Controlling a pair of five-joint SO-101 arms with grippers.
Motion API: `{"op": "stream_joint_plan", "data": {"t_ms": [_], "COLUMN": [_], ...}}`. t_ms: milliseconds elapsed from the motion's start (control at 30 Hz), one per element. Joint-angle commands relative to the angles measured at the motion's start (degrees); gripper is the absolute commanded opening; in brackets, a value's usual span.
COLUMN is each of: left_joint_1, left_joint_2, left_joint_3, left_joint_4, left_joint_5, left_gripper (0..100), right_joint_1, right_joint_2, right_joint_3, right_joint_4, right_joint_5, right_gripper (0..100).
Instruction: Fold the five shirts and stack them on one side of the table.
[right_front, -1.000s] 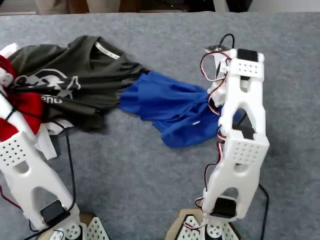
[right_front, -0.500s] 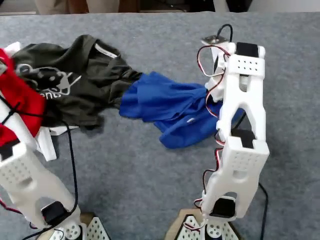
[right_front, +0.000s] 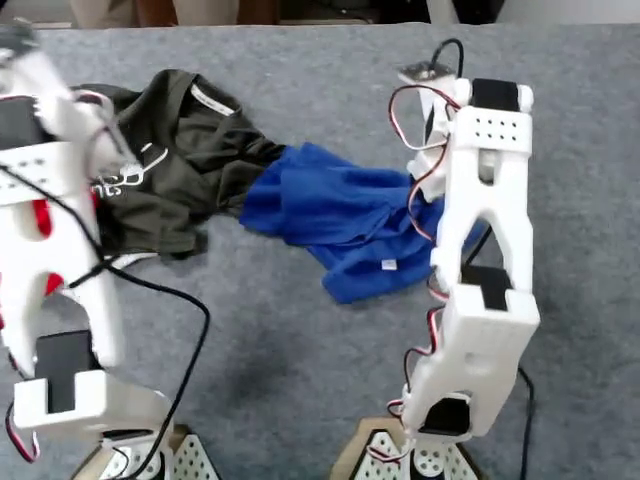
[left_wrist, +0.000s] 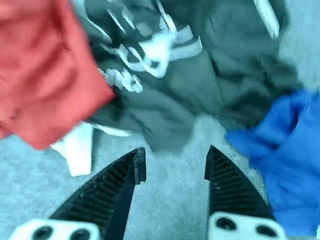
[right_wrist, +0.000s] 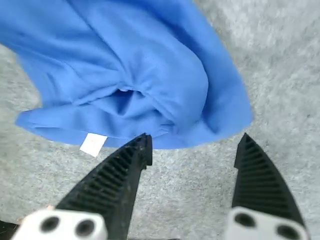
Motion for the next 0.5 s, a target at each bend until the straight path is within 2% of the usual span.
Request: {"op": "stream_joint_plan", "data": {"t_ms": [0, 267, 467], "left_joint_1": [2.4, 13.3, 11.8], "left_joint_2": [-0.8, 10.4, 23.7], "left_joint_3": [5.0, 12.9, 11.3], "left_joint_4": [-6.0, -19.0, -19.6], "left_joint_5": [2.5, 9.8, 9.4], "left_gripper": [21, 21, 18], "right_joint_1": [-4.3, -16.3, -16.4], "right_joint_2": [-6.2, 0.5, 11.3], "right_joint_3": [1.6, 6.1, 3.8], "right_joint_4": [1.6, -5.9, -9.4], "right_joint_5": [0.2, 0.2, 0.2], "right_gripper": [27.0, 27.0, 26.7]}}
